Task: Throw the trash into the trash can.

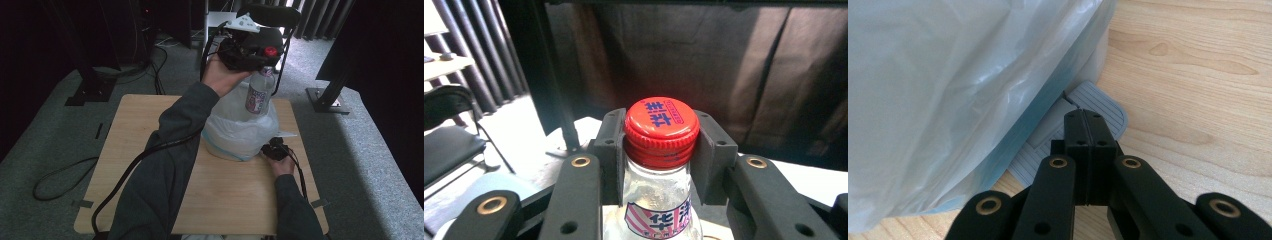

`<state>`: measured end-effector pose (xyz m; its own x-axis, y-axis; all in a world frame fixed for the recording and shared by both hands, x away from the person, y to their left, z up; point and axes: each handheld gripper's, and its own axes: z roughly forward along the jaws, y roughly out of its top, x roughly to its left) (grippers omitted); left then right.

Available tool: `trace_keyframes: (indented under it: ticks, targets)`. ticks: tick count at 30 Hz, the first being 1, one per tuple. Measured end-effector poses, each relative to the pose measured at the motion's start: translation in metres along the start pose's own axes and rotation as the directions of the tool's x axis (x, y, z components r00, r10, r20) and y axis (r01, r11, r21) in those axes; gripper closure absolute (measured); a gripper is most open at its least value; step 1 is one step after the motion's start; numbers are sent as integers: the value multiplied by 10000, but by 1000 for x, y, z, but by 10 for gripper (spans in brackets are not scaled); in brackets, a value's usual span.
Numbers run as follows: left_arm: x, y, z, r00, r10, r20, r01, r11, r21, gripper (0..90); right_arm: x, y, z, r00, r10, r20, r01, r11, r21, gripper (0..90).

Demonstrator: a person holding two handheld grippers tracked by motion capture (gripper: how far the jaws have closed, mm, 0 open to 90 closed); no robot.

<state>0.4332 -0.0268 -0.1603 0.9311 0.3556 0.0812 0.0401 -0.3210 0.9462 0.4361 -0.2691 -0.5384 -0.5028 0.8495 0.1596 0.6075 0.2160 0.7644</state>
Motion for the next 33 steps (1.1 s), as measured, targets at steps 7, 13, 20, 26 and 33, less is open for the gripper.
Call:
trace_keyframes:
  ticks: [7, 13, 20, 26, 33]
  targets:
    - [5, -5, 3, 9997, -10, -224, 13, 9999, 127, 627, 0, 0, 0, 10000, 15, 0, -15, 10000, -3, 900]
    - [12, -9, 3, 9988, -227, -433, 235, 9996, 172, 627, 0, 0, 0, 10000, 37, -15, -37, 10000, -1, 900]
    - [17, -11, 4, 9981, -387, -482, 394, 9991, 137, 627, 0, 0, 0, 10000, 27, -22, -27, 10000, -9, 900]
    - [19, -13, 7, 9976, -425, -546, 438, 9988, 229, 626, -1, 0, 0, 10000, 44, -39, -44, 10000, -4, 900]
    - [20, -16, 9, 9973, -439, -582, 460, 9983, 353, 626, 0, 0, 0, 10000, 49, -34, -49, 10000, -11, 900]
